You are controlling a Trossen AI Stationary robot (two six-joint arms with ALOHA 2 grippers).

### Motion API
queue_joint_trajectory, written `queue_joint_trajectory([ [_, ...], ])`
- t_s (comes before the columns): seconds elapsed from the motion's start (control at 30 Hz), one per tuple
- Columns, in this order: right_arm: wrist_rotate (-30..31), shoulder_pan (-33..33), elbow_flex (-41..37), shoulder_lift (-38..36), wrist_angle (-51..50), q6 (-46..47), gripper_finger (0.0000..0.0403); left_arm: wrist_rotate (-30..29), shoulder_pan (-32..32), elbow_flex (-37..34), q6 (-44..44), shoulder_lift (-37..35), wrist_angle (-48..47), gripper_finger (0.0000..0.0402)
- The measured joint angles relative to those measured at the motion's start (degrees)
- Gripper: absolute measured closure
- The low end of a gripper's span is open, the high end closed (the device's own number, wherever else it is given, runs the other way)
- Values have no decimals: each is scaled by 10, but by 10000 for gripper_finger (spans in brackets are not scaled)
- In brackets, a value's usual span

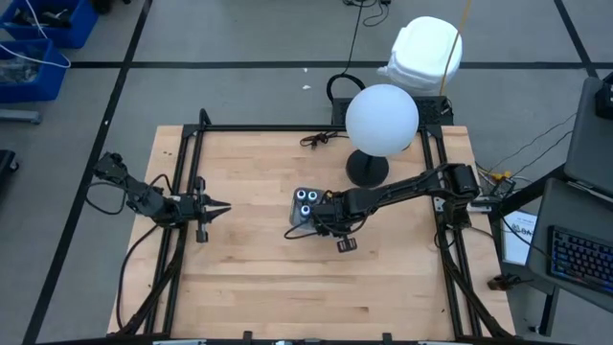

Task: Pick & Place food coloring
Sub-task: Put the small orange food coloring bottle into the gray bin, then put the small dark blue food coloring bottle into the gray bin

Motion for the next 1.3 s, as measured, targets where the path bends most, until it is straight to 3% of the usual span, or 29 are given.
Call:
queue_joint_trajectory([
  [0.17,-1,-1,0,0,8,-4,350,0,0,0,0,0,0,355],
  [0.47,-44,-5,0,0,13,-8,299,0,0,0,-3,0,0,355],
  [0.77,-13,-9,0,-41,1,-10,285,1,0,0,-14,0,0,355],
  [0.93,39,-3,0,-133,-45,18,287,1,0,0,-14,0,0,355],
  [1.07,48,24,-13,-242,-42,76,306,2,0,0,-15,0,0,355],
  [1.17,50,66,-79,-352,14,90,344,2,0,0,-16,0,0,355],
  [1.3,92,103,-225,-534,142,128,395,2,0,0,-21,0,0,355],
])
